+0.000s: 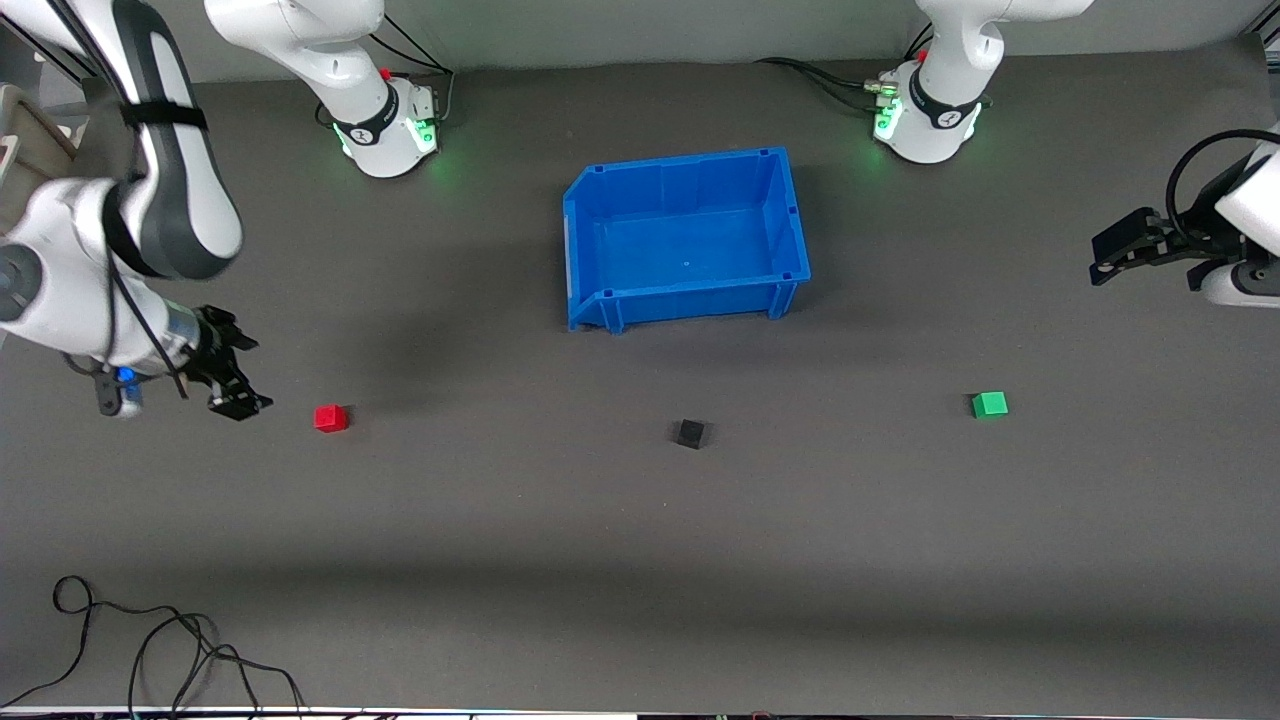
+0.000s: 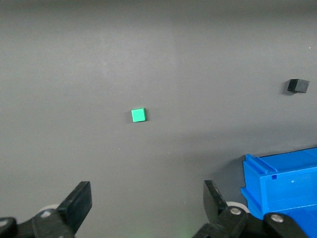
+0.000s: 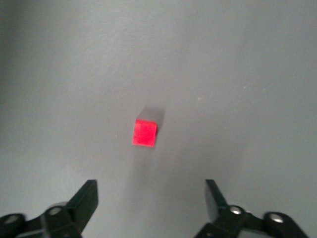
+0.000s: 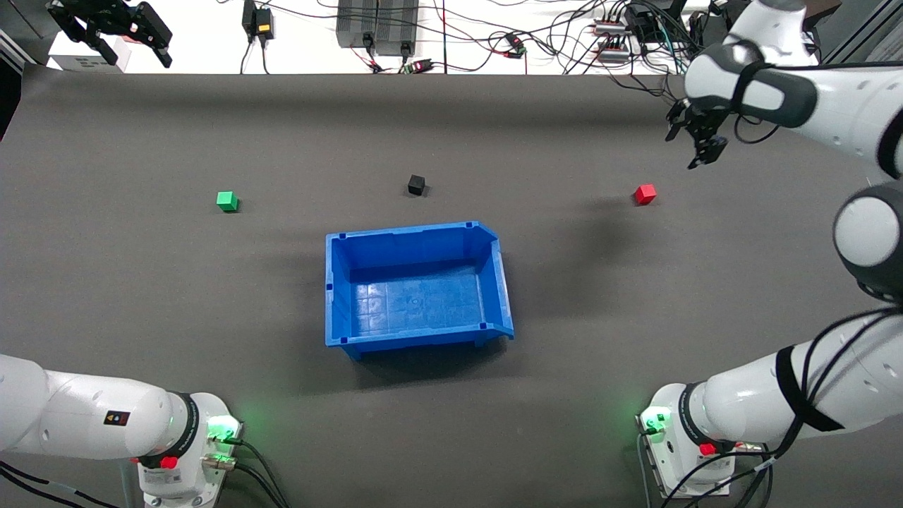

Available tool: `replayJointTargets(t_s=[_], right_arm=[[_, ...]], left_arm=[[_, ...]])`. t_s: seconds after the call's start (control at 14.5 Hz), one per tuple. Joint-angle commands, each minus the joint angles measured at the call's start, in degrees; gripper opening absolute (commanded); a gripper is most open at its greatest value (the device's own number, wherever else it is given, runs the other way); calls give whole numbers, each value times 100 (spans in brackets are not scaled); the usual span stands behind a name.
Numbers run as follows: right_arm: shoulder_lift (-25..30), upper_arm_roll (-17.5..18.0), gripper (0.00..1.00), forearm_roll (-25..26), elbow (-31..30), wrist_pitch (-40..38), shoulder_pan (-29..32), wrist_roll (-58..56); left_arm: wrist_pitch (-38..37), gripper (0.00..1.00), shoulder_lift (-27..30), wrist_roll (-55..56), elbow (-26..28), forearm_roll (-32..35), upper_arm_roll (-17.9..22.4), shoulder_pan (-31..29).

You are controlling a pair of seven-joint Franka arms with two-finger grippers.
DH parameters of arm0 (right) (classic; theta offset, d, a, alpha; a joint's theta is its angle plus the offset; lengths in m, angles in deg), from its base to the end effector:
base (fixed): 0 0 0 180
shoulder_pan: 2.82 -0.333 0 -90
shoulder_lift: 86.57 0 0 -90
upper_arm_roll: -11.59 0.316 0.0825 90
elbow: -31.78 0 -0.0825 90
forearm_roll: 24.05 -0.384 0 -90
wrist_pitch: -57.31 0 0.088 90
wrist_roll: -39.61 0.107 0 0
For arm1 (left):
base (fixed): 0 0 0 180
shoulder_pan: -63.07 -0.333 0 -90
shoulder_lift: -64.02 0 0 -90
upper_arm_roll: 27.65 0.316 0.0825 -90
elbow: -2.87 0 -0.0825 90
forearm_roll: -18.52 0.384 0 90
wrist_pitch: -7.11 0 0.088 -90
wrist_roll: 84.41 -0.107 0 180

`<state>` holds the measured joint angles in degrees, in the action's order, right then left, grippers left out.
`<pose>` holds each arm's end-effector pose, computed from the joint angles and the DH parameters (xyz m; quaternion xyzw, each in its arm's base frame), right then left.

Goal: Attach green and red cubes to black cube
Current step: 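Reach the right gripper down over the red cube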

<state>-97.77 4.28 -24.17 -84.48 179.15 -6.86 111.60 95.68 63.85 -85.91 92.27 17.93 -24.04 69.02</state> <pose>0.5735 -0.0310 0.3447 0.7910 -0.6098 -0.0333 0.0367 0.5524 -0.0238 0.6256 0.9994 -0.0336 -0.0088 0.0050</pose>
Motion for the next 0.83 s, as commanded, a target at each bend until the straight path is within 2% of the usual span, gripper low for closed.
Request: replayJointTargets(t_s=[0.0,0.21,0.41,0.62,0.76], right_arm=[[-776,-51,87,-76,165,461,-27,474],[-1076,-60,93,-85,157,735,113,492],[-1279,-51,93,-233,139,797,105,492],[-1437,-34,91,-357,112,832,61,483],[-1525,-33,91,-340,121,1208,43,465]], left_arm=[[-103,100,-53,489,-151,-20,53,-119],[-199,100,-70,2481,-142,-239,53,-314],[-234,100,-106,4678,-212,-283,53,-322],[-428,100,-272,5659,-335,-450,53,-523],[-437,100,-308,6098,-345,-635,53,-665]])
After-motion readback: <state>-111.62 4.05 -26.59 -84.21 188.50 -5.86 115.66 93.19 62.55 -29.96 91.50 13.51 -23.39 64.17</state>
